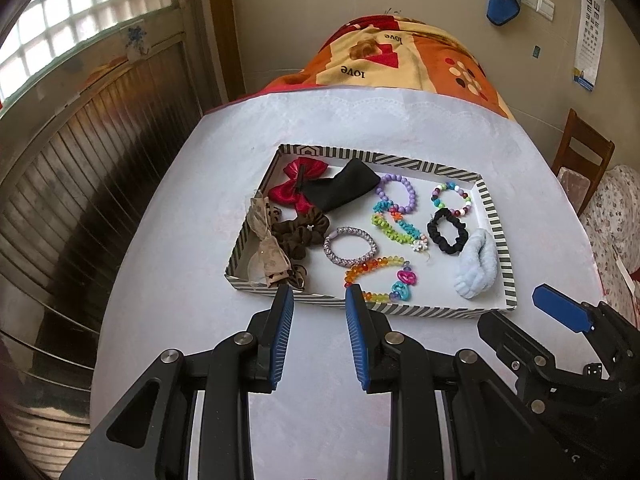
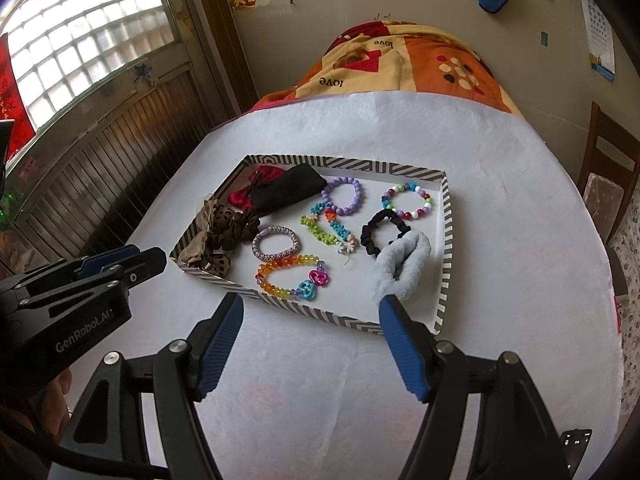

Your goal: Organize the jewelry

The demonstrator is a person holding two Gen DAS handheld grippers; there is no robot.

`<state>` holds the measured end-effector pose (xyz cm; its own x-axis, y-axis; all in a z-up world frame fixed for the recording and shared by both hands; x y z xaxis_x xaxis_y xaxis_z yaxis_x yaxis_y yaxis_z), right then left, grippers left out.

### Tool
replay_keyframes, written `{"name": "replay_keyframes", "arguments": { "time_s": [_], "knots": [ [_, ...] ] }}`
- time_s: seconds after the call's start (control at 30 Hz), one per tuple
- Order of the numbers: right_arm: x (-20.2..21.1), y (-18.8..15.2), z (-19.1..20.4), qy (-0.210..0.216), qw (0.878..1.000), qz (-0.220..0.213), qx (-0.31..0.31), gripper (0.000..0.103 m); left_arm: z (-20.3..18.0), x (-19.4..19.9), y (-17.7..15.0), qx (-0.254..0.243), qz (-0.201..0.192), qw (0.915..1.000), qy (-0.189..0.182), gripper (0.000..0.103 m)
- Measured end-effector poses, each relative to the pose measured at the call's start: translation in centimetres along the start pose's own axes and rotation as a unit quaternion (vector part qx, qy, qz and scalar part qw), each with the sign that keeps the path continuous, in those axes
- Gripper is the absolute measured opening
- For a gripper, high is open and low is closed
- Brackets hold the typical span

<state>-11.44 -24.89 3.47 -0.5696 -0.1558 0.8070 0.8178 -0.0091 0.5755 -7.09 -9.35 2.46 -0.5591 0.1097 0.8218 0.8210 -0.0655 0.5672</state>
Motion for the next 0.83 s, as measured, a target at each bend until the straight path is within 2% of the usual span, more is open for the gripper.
{"name": "replay_keyframes", "arguments": {
  "time_s": [0.83],
  "knots": [
    [-0.98,0.11,0.14,0.004,1.000,0.008,0.000,0.075,0.03,-0.90,0.09,-0.007,0.005,1.0000,-0.001,0.005]
  ]
}}
Point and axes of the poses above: each gripper's, at about its wrist camera, not at the fingertips, and x roughly against the way its jaws point, z to its left, y to its top, the point moved 5 cm from there along -x, roughly the way its jaws point, and after that the axes turned 5 degrees about x, right-handed, at the moved point
